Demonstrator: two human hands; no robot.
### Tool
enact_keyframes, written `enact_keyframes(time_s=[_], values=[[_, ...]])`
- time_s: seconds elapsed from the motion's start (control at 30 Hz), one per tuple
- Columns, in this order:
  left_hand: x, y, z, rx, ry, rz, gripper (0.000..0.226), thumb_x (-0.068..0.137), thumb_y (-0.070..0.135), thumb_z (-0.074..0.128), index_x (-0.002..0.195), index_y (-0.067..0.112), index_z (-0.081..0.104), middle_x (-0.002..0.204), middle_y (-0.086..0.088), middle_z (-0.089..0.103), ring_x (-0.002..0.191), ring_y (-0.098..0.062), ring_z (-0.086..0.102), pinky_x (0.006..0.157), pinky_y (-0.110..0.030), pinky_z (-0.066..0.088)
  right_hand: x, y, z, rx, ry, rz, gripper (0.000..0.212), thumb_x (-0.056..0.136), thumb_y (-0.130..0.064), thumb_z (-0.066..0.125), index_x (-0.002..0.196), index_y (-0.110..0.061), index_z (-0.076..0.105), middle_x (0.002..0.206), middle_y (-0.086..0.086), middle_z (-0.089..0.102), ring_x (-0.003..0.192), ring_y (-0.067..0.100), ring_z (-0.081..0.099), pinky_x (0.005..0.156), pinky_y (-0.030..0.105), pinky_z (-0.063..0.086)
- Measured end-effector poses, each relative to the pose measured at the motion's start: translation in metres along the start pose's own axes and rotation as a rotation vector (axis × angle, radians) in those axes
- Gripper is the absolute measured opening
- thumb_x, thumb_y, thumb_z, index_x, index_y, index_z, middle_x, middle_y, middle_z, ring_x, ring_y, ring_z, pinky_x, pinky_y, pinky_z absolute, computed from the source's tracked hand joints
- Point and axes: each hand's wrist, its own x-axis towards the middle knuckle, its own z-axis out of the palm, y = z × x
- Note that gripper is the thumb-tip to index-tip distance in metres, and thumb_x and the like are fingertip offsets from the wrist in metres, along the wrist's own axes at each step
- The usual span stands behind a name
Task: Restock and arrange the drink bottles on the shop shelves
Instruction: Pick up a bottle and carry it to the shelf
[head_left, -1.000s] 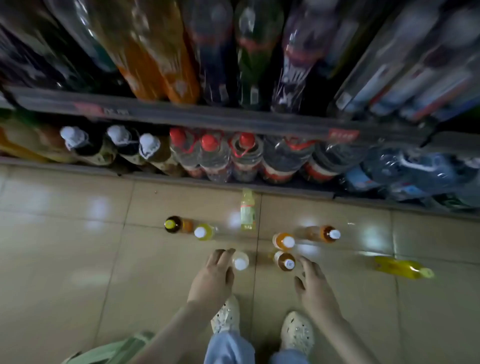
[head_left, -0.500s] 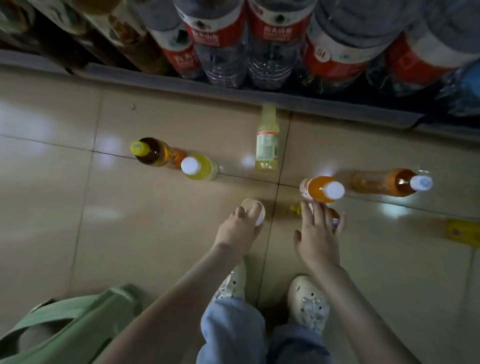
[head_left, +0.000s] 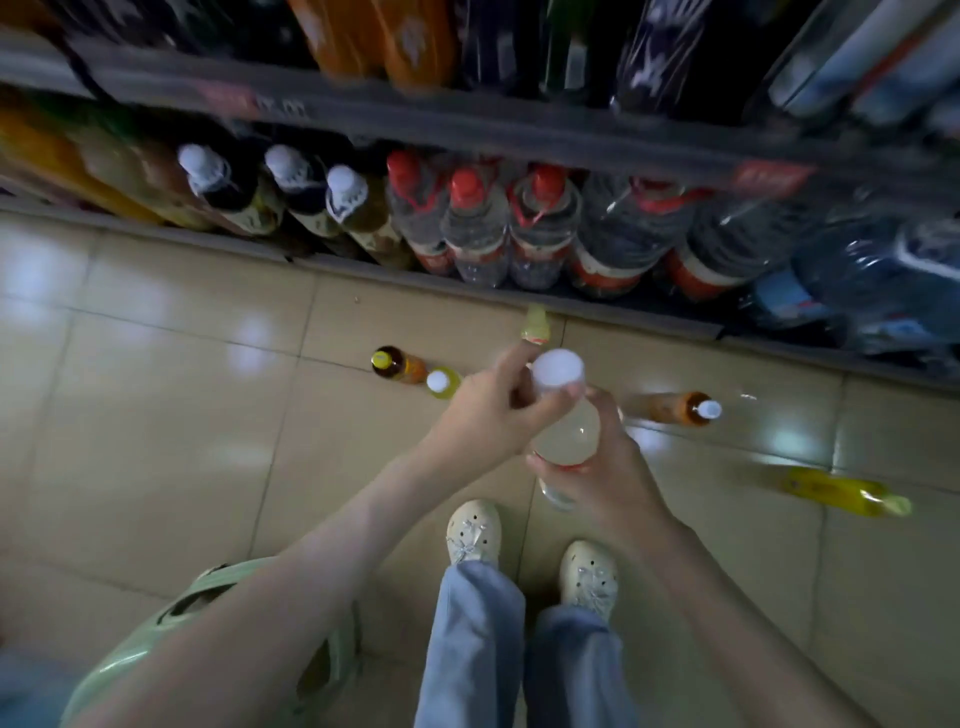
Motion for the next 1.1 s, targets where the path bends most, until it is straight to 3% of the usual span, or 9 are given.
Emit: enact_keyframes(time_s=[0.13,0.2,0.27,0.37,0.5,0.67,0.87,1.0,1.1], values=[[-0.05,0.1,-0.047,-0.093,0.04,0.073,0.031,0.085,0.034,0.065,0.113,0.026,0.054,0.08,0.007,0.059,0.076,-0.011,0.06,0.075,-0.029,0.05,-0.05,-0.119,-0.049,0.224,0.066,-0.067,0.062,0.069,-0.013,0.084,0.116,-0.023,0.046,0.101,-0.005,0.067,0.091,0.003,0.066,0.075,0.024,0.051],[-0.082,0.146,-0.07,-0.11,0.023,0.092,0.033,0.087,0.016,0.064,0.118,0.021,0.054,0.094,0.009,0.059,0.09,-0.009,0.058,0.085,-0.024,0.046,-0.081,-0.181,-0.079,0.256,0.074,-0.148,0.059,0.072,-0.005,0.082,0.118,-0.017,0.046,0.099,-0.008,0.064,0.084,-0.009,0.062,0.071,0.014,0.048],[-0.116,0.189,-0.09,-0.075,-0.051,0.113,0.044,0.085,0.006,0.062,0.125,0.015,0.05,0.108,0.003,0.06,0.098,-0.011,0.057,0.089,-0.022,0.045,-0.113,-0.238,-0.11,0.252,0.088,-0.232,0.056,0.072,-0.011,0.083,0.114,-0.02,0.048,0.099,-0.008,0.064,0.085,-0.006,0.062,0.074,0.017,0.048],[-0.16,0.255,-0.112,0.108,-0.108,0.223,0.064,0.08,0.024,0.068,0.137,0.026,0.038,0.118,0.008,0.058,0.104,-0.008,0.058,0.09,-0.021,0.046,-0.156,-0.315,-0.152,0.282,0.107,-0.357,0.052,0.073,-0.011,0.082,0.111,-0.022,0.049,0.101,-0.005,0.065,0.089,0.004,0.063,0.078,0.024,0.049],[-0.205,0.344,-0.135,0.256,0.087,0.295,0.06,0.078,0.051,0.071,0.127,0.03,0.043,0.106,0.014,0.063,0.084,-0.001,0.062,0.071,-0.019,0.052,-0.208,-0.404,-0.186,0.384,0.143,-0.566,0.043,0.076,-0.004,0.077,0.107,-0.017,0.05,0.097,-0.002,0.065,0.083,0.001,0.064,0.074,0.024,0.05],[-0.229,0.424,-0.169,0.209,0.313,0.475,0.054,0.074,0.058,0.071,0.118,0.033,0.05,0.102,0.012,0.068,0.089,-0.003,0.065,0.081,-0.033,0.055,-0.257,-0.484,-0.223,0.416,0.029,-0.725,0.067,0.066,-0.04,0.082,0.122,-0.025,0.048,0.109,-0.004,0.067,0.102,0.013,0.066,0.08,0.032,0.053],[-0.244,0.475,-0.234,-0.096,0.039,0.63,0.049,0.069,0.051,0.07,0.115,0.035,0.06,0.113,0.009,0.069,0.107,-0.009,0.064,0.099,-0.038,0.048,-0.264,-0.536,-0.252,0.34,-0.228,-0.831,0.073,0.065,-0.048,0.083,0.128,-0.026,0.054,0.123,0.008,0.065,0.112,0.04,0.059,0.094,0.058,0.042],[-0.229,0.483,-0.282,0.089,-0.041,0.671,0.06,0.07,0.049,0.073,0.125,0.03,0.056,0.119,0.005,0.067,0.111,-0.011,0.062,0.099,-0.04,0.048,-0.249,-0.564,-0.237,0.33,-0.159,-0.883,0.075,0.056,-0.049,0.088,0.116,-0.012,0.061,0.109,0.016,0.069,0.101,0.035,0.067,0.08,0.043,0.054],[-0.214,0.492,-0.312,0.121,-0.046,0.71,0.053,0.076,0.043,0.075,0.124,0.032,0.055,0.117,0.009,0.067,0.107,-0.006,0.063,0.096,-0.036,0.051,-0.237,-0.584,-0.221,0.412,-0.023,-0.897,0.086,0.046,-0.051,0.091,0.116,-0.012,0.059,0.108,0.012,0.07,0.104,0.031,0.067,0.086,0.045,0.054]])
